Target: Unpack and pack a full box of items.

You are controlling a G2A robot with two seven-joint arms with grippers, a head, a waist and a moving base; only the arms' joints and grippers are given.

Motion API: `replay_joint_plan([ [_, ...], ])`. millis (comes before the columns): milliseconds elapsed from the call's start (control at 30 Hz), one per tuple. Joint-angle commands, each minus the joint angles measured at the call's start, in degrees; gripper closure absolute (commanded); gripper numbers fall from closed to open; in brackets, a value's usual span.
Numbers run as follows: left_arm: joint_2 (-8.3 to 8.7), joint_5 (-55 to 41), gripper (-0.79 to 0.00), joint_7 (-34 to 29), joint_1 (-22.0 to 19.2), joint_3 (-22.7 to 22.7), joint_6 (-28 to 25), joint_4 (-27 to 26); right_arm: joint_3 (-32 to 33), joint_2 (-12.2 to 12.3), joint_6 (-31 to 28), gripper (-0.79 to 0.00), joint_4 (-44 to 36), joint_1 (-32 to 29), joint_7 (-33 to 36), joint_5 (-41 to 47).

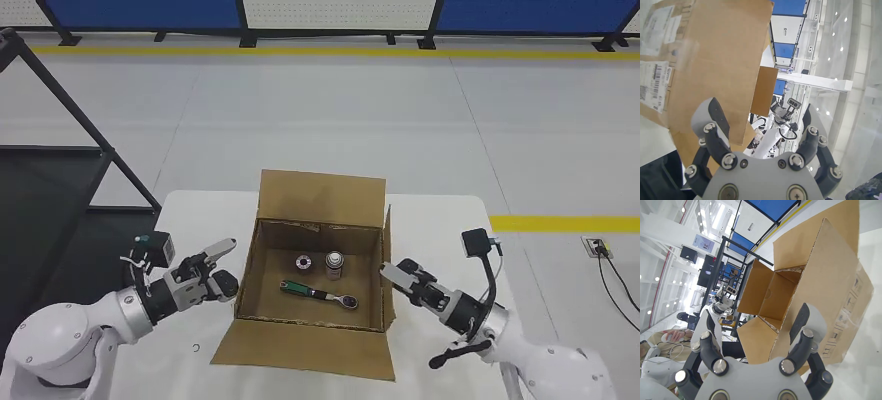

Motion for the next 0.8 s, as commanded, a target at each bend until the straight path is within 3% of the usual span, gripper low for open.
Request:
replay_joint_plan([
  [0, -0.01, 0.0, -0.785, 0.8, -1.2, 2.1, 0.5, 1.0, -1.1, 0.0, -0.2, -0.785, 1.1, 0.4, -0.8, 1.1],
  [133, -0.02, 0.1, -0.785, 2.1, -3.7, 5.8, 2.7, 3.4, -4.3, -0.2, 2.4, -0.785, 4.1, 2.0, -3.3, 3.0],
  [600, -0.02, 0.1, -0.785, 2.1, -3.7, 5.8, 2.7, 3.4, -5.2, -0.2, 3.4, -0.785, 5.1, 2.7, -3.2, 2.1],
  [767, 0.19, 1.0, -0.785, 3.2, -2.9, 7.1, 1.1, 1.9, -8.6, -0.1, 3.4, -0.785, 6.5, 3.5, -2.9, 1.0],
])
